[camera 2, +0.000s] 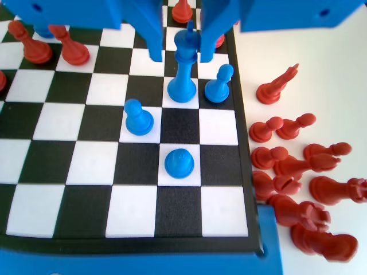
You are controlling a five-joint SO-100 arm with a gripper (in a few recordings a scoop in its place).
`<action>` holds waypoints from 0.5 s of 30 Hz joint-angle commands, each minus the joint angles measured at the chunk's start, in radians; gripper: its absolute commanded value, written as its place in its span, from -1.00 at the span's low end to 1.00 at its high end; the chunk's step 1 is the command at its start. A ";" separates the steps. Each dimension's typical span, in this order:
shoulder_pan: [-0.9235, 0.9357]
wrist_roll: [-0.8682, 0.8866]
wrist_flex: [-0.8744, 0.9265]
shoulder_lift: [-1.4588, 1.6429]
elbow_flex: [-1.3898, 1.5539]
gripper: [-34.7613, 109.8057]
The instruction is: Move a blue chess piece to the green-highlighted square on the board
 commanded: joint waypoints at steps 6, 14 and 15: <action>0.025 -0.037 0.003 0.020 0.014 -0.51; 0.026 -0.034 0.199 0.044 -0.083 -0.51; 0.025 -0.029 0.233 0.052 -0.103 -0.51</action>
